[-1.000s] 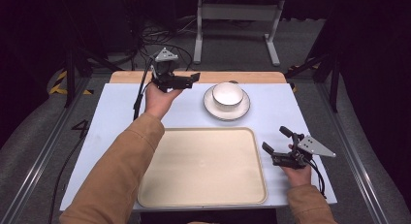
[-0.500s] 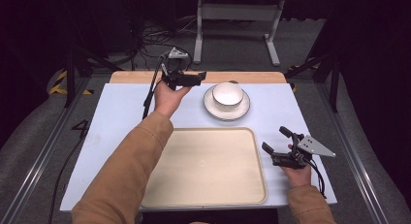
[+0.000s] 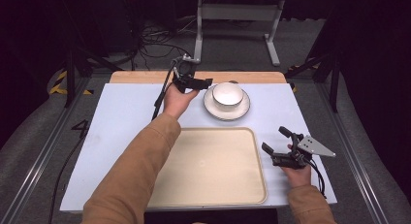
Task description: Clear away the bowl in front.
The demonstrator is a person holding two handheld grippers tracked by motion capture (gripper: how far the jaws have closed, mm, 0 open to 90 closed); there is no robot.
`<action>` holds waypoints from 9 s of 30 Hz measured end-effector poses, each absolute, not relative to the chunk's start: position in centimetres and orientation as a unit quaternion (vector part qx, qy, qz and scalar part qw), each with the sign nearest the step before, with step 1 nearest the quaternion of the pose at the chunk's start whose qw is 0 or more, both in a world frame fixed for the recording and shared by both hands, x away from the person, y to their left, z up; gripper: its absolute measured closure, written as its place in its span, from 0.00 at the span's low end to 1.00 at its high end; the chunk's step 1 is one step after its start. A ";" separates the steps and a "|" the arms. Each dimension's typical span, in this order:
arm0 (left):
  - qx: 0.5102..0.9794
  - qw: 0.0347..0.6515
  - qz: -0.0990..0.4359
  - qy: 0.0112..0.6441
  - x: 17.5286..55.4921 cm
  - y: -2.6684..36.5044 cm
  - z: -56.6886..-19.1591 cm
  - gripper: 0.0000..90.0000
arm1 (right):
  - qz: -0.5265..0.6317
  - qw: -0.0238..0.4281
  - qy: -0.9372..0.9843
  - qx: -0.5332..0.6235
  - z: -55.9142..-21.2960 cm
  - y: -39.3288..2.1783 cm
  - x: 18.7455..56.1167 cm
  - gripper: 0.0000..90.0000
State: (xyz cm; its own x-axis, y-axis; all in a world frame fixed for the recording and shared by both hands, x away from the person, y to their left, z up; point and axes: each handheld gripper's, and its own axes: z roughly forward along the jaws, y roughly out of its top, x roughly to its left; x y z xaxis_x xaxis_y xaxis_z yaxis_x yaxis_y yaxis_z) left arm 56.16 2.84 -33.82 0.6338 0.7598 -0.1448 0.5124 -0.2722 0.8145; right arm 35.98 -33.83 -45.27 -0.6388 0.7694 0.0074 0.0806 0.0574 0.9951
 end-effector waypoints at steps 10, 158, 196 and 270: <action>0.797 0.426 0.126 0.410 57.2 1.1 -35.2 0.27 | 0.608 0.281 0.670 0.319 -45.3 -33.8 36.0 0.05; 0.857 0.307 0.094 0.404 54.0 0.3 -28.4 0.93 | 0.619 0.268 0.665 0.321 -45.3 -33.9 36.1 0.05; 0.902 0.312 0.079 0.289 45.8 5.3 -25.1 0.93 | 0.618 0.265 0.666 0.323 -45.3 -33.9 36.1 0.05; 0.954 0.213 0.001 0.213 43.2 2.8 -36.1 0.93 | 0.616 0.266 0.666 0.326 -45.3 -33.9 36.0 0.05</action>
State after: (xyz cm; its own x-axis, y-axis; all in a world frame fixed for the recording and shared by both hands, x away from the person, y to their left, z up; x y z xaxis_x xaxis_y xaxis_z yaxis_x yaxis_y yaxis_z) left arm 43.23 2.76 -36.11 0.9097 0.4058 -0.0885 0.4050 -0.8193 0.4058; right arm 36.03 -33.89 -45.33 -0.6461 0.7618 0.0469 0.1064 0.0290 0.9939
